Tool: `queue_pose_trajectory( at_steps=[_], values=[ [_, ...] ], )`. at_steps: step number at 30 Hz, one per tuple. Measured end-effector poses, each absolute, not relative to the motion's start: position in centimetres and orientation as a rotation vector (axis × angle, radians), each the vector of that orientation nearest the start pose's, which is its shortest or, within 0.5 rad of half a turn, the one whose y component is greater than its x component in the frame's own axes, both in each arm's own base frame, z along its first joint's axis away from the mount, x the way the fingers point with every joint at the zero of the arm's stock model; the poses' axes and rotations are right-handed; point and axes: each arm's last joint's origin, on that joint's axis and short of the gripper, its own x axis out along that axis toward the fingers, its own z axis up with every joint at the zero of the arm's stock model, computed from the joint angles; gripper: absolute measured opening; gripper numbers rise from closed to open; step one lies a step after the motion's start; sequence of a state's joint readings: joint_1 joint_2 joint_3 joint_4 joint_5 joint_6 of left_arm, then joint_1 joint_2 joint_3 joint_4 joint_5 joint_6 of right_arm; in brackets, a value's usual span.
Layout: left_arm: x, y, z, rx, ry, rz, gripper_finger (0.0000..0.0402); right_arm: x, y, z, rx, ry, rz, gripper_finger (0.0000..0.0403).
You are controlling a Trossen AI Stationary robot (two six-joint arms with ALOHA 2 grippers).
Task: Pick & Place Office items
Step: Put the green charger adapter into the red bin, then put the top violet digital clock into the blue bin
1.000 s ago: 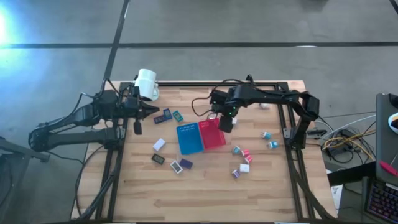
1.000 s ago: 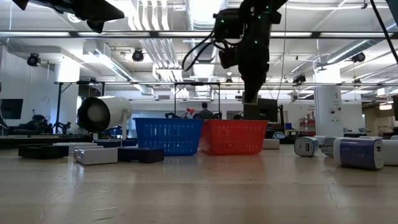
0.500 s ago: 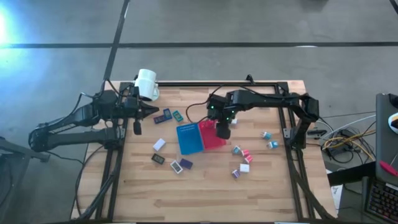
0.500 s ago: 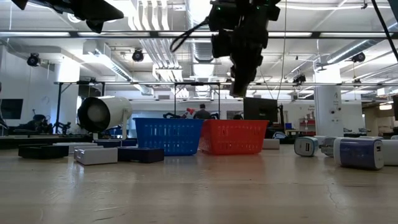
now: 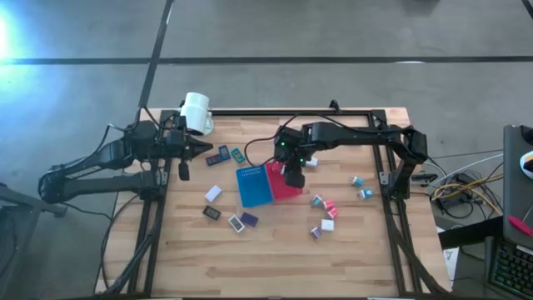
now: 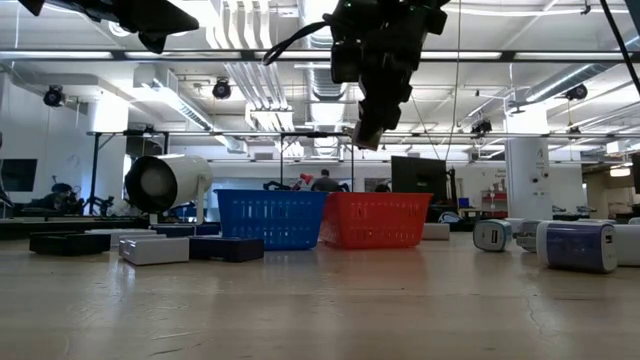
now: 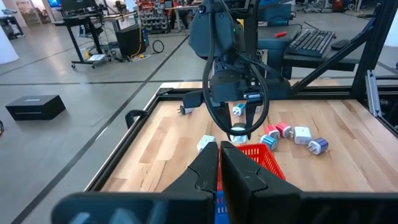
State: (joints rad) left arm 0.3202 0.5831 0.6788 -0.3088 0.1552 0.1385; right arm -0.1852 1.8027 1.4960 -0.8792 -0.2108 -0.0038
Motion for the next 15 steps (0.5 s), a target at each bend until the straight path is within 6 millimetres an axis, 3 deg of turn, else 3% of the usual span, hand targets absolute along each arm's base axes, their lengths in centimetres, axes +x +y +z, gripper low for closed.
queue_pose_trajectory(
  at_steps=[4,10,15],
  values=[
    [12.66,3.72,31.16,0.087,0.218,0.150,0.0023,36.54,-6.23,25.56,0.228,1.138,0.023,0.0132],
    [12.66,3.73,31.16,0.087,0.219,0.150,0.0023,36.85,-6.29,25.70,0.231,1.104,0.016,0.0223],
    [12.65,3.72,31.10,0.085,0.225,0.149,0.0023,36.75,-6.27,25.43,0.244,1.113,0.009,0.0253]
  ],
)
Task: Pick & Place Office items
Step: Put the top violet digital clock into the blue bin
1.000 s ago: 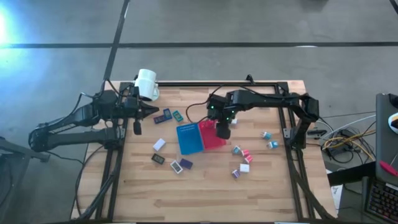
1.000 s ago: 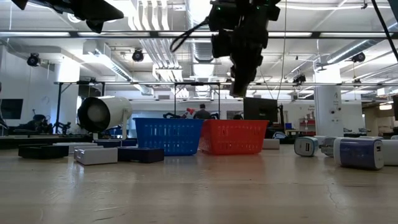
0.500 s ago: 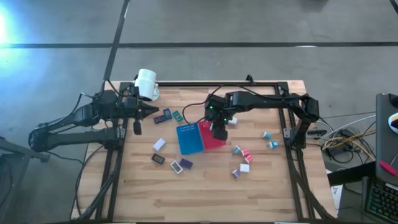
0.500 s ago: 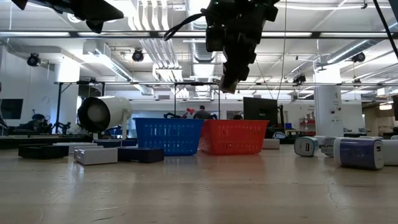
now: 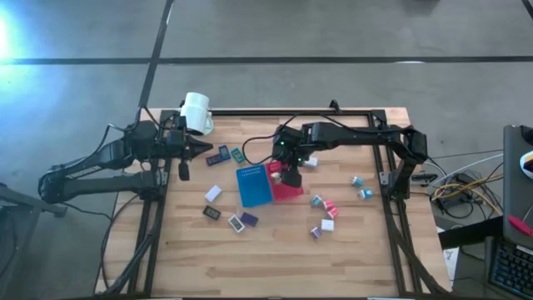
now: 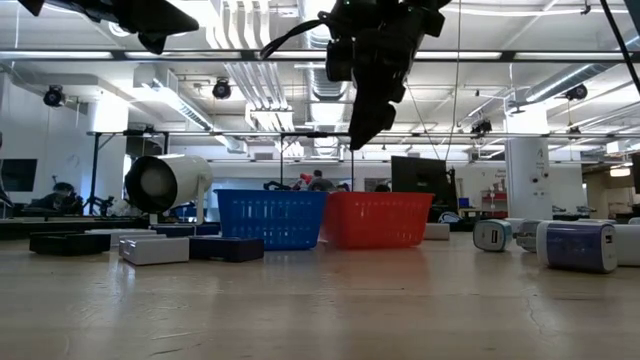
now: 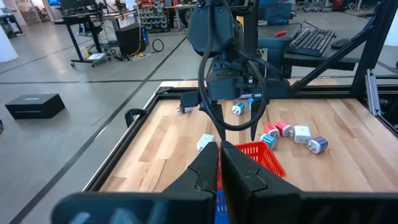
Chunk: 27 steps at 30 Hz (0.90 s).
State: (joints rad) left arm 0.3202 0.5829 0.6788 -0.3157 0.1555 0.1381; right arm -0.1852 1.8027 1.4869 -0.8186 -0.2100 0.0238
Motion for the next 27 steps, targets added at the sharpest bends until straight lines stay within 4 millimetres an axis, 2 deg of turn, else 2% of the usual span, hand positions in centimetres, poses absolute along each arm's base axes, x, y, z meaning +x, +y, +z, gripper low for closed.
queue_pose_trajectory(
  at_steps=[10,15,19,23,27],
  values=[
    [12.6,3.7,31.1,0.085,0.226,0.149,0.0023,36.2,-6.2,23.8,0.245,1.162,-0.009,0.0241],
    [12.6,3.7,30.9,0.081,0.244,0.147,0.0023,35.0,-6.4,21.7,0.203,1.262,-0.098,0.0233],
    [12.6,3.7,30.9,0.081,0.244,0.148,0.0023,33.7,-6.5,20.7,0.220,1.384,-0.159,0.0233],
    [12.5,3.7,31.3,0.084,0.233,0.151,0.0023,32.8,-6.9,21.1,0.124,1.457,-0.326,0.0236],
    [12.5,3.7,31.6,0.088,0.225,0.167,0.0023,33.2,-7.0,23.3,0.083,1.346,-0.345,0.0240]
  ],
)
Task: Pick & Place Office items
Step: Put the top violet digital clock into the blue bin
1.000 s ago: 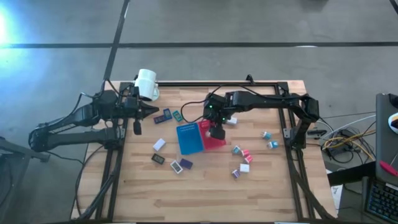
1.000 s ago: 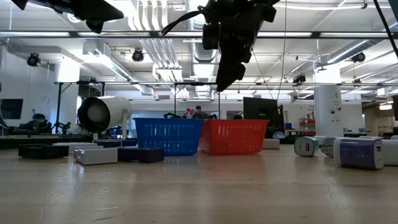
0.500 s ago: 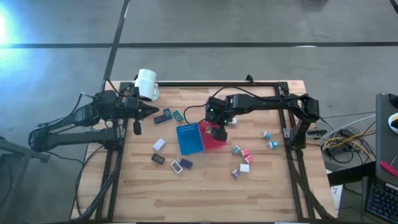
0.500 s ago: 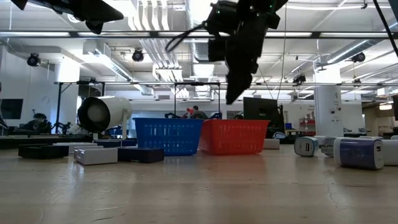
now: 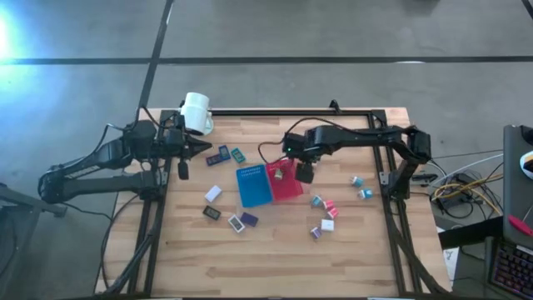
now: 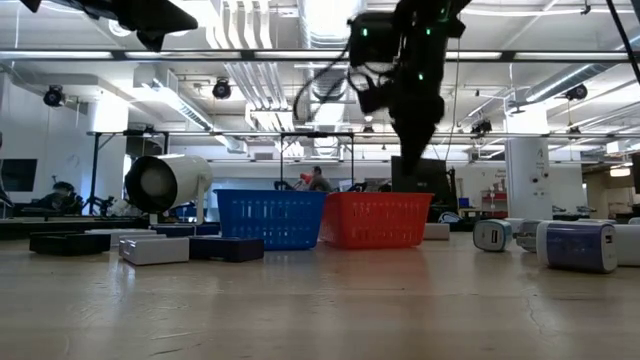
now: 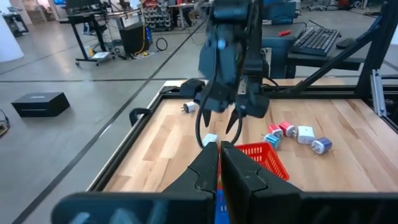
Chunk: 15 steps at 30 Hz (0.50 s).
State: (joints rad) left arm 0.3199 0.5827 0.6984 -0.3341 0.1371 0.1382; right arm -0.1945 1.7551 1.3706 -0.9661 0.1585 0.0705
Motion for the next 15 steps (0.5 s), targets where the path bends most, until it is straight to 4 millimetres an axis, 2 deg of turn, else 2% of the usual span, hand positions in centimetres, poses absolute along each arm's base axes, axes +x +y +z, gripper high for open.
queue_pose_trajectory(
  at_steps=[4,10,13,15],
  values=[
    [12.5,3.7,31.7,0.088,0.222,0.167,0.0023,33.1,-7.0,26.1,0.063,1.183,-0.337,0.0245],
    [12.5,3.7,31.7,0.086,0.217,0.173,0.0023,32.0,-6.6,31.1,0.040,0.872,-0.340,0.0247],
    [12.5,3.7,31.8,0.085,0.206,0.176,0.0023,31.6,-5.9,32.3,0.019,0.728,-0.322,0.0248],
    [12.5,3.8,31.8,0.084,0.209,0.175,0.0023,31.5,-5.3,32.3,-0.005,0.638,-0.302,0.0249]
  ],
)
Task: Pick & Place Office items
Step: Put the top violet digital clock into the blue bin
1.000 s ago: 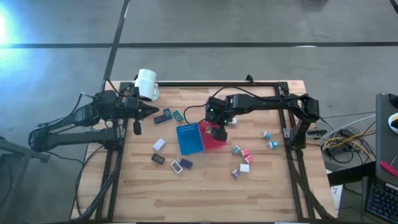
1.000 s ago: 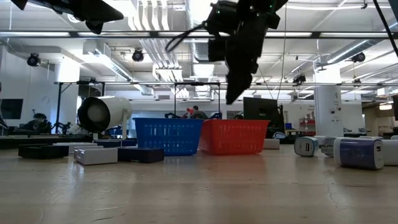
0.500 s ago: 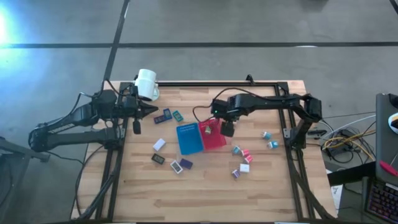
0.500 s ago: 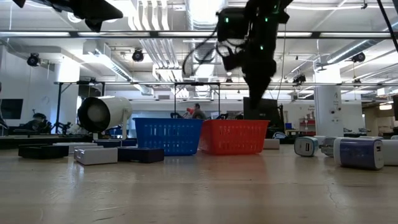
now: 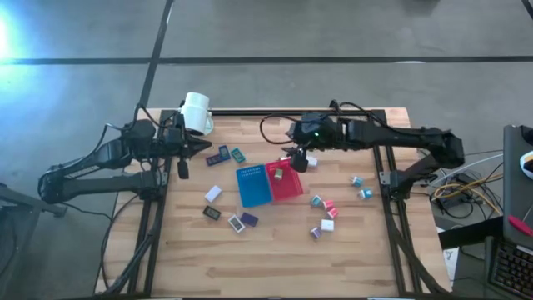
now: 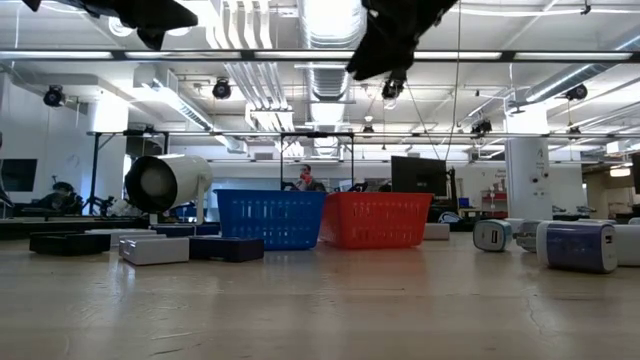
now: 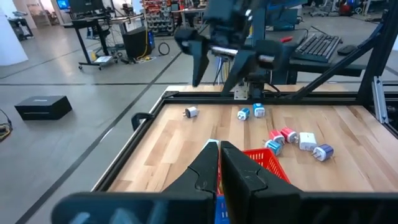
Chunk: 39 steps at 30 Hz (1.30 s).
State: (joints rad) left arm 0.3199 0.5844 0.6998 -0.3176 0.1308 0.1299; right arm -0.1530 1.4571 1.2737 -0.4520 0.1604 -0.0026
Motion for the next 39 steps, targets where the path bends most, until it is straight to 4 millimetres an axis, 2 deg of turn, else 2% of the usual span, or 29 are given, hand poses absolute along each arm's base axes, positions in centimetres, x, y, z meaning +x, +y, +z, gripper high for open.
queue_pose_trajectory(
  at_steps=[4,7,11,16,22,26,30,39],
  values=[
    [13.0,3.8,30.1,0.068,0.238,0.158,0.0023,31.4,-4.1,29.9,-0.053,0.513,-0.259,0.0247],
    [13.2,3.7,27.4,0.036,0.290,0.146,0.0023,30.9,-3.6,27.0,-0.050,0.477,-0.248,0.0248],
    [13.0,3.6,23.9,-0.009,0.236,0.149,0.0023,29.8,-3.5,24.1,-0.001,0.491,-0.260,0.0249],
    [12.0,3.3,20.3,-0.032,0.144,0.152,0.0023,28.7,-3.4,22.5,0.046,0.455,-0.271,0.0247],
    [11.1,3.1,19.1,-0.020,0.082,0.153,0.0023,28.3,-2.7,22.6,0.043,0.327,-0.244,0.0245],
    [10.8,3.0,18.0,-0.003,0.045,0.154,0.0023,28.2,-2.2,21.9,0.034,0.294,-0.222,0.0244],
    [10.7,3.0,16.0,-0.023,0.073,0.183,0.0023,27.9,-2.2,20.0,0.050,0.328,-0.231,0.0244],
    [10.6,3.1,16.2,-0.022,0.058,0.225,0.0023,25.6,-2.1,15.4,0.065,0.291,-0.284,0.0244]
  ],
)
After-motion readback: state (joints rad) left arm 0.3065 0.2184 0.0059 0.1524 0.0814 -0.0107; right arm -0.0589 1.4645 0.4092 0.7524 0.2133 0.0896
